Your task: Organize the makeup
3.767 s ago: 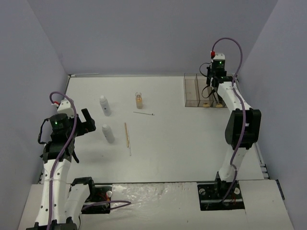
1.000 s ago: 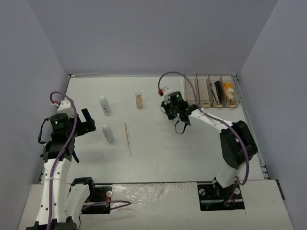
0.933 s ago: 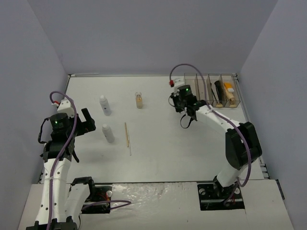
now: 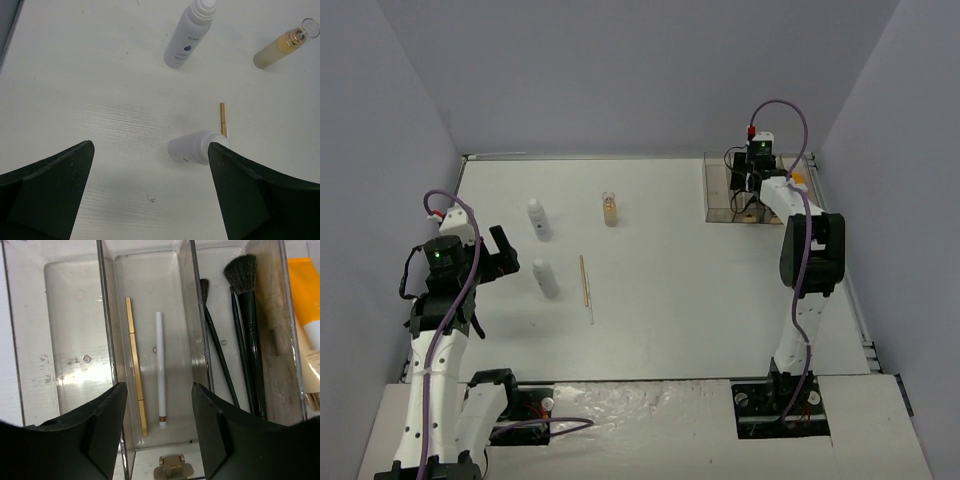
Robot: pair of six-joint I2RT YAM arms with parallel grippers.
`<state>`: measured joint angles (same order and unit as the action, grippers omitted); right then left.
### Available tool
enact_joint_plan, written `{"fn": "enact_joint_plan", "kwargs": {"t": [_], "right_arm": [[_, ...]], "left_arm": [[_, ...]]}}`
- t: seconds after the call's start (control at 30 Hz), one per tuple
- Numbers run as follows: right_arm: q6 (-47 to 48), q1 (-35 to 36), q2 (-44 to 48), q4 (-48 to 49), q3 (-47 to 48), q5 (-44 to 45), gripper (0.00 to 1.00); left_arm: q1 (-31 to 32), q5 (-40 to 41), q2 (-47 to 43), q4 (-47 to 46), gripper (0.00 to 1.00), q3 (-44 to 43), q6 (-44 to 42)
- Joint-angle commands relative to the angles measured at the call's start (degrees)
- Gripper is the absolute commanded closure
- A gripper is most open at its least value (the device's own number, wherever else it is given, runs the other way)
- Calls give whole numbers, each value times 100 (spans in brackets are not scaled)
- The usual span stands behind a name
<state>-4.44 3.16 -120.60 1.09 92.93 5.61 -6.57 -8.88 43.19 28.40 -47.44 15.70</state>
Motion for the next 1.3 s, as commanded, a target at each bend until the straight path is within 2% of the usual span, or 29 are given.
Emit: {"fn": "enact_joint_plan", "kwargs": {"t": [0.0,0.2,0.33,0.43,0.5,0.67,0.9,1.27], "right_arm": [[-128,310,1370,181,-344,-122,43],[-590,1456,2565,196,-1593,95,42],[-1363,2936,3050,614,-2674,550,43],[-1832,3770,3067,1014,-3144,878,43],[-2095,4632,2883,1261,-3341,1229,43],[-2330,5827,2353,1360,-3200,1943,43],[-2688,6644,1526,1447,-2863,2354,43],[-2808,6857,786,1289,-2483,2471,45]], "left_arm": [[-55,-19,-8,-320,3,-281,67],[-46,-20,-52,-327,3,-266,73],[-46,13,-102,-335,3,-238,73],[-36,41,-116,-344,3,-228,82],[-29,75,-97,-336,3,-213,82],[-1,132,-65,-307,3,-211,71],[46,212,-49,-285,3,-195,56],[77,272,14,-248,3,-204,47]]}}
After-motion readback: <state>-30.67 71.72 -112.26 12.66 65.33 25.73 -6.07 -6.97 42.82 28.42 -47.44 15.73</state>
